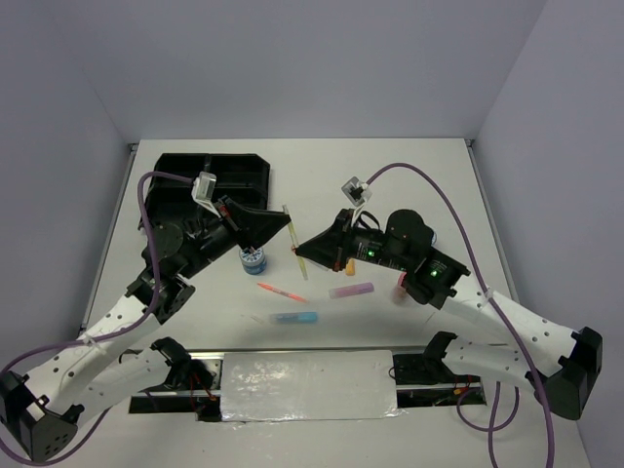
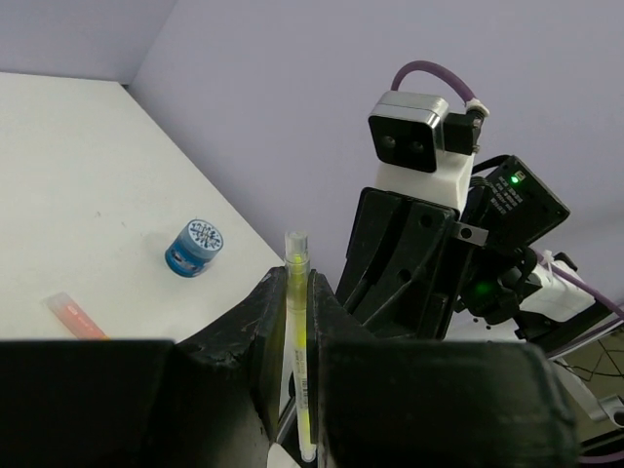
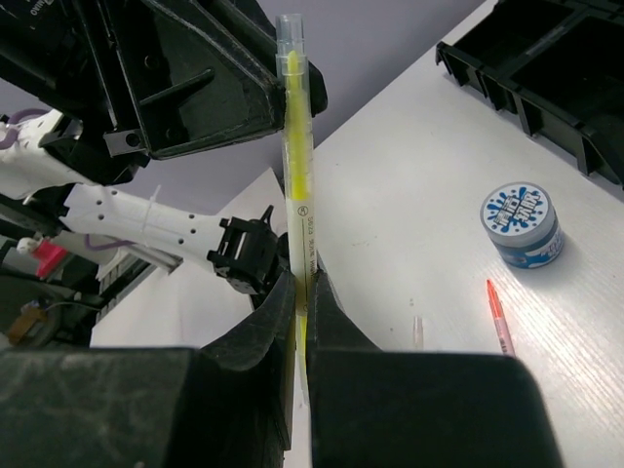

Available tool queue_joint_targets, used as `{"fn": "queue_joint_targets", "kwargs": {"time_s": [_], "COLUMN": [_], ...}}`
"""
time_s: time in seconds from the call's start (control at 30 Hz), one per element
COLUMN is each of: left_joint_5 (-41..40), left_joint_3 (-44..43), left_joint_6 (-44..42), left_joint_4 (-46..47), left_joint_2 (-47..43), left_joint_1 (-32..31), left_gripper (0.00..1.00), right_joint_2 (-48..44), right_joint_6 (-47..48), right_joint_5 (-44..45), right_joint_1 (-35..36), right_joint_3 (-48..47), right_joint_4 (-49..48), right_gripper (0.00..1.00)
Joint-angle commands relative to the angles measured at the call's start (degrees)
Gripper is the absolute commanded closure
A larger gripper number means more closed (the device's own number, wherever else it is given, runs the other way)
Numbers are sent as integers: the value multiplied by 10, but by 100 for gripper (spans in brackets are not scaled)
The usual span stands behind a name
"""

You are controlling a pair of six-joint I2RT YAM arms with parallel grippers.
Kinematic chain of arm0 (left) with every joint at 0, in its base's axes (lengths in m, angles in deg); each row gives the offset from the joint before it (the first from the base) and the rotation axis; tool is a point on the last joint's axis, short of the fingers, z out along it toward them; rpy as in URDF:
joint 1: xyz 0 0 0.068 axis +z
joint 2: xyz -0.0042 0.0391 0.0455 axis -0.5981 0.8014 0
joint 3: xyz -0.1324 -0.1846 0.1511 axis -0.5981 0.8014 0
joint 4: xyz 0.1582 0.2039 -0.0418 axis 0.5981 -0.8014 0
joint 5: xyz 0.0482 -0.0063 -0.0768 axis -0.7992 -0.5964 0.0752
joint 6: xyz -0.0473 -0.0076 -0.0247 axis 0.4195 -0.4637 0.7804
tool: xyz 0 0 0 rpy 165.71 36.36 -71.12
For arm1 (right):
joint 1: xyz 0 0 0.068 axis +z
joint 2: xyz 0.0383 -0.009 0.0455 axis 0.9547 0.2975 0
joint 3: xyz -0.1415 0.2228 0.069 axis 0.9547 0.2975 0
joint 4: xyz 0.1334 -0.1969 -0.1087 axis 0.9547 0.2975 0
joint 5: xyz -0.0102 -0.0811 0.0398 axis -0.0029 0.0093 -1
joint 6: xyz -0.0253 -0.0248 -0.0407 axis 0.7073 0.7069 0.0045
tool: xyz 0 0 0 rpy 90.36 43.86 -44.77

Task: Sort the stationery into containers
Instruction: Close the pen cap on the pen.

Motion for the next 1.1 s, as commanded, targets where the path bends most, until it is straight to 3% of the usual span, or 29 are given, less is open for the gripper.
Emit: {"fn": "queue_joint_targets", "kwargs": {"time_s": [0.0,0.5,1.07], "left_joint_5": [64,10,-23], "left_joint_3": [19,33,62], "left_joint_6": [-7,-38,-45], "left_joint_4": [-9,-32,-45], "left_joint_2": [11,19,24], "left_joint_1": [-24,-88,-137], "left_gripper": [100,100,100], "right_joint_2": [-18,-13,38], "right_joint_6": [0,26,44], "right_joint_5": [12,-6,-28], "right_joint_1": [-17,-47,-62], "right_joint_3": [-13,-80,-221], "right_joint_4": [-122,-121,-80], "right_gripper": [100,100,100]}}
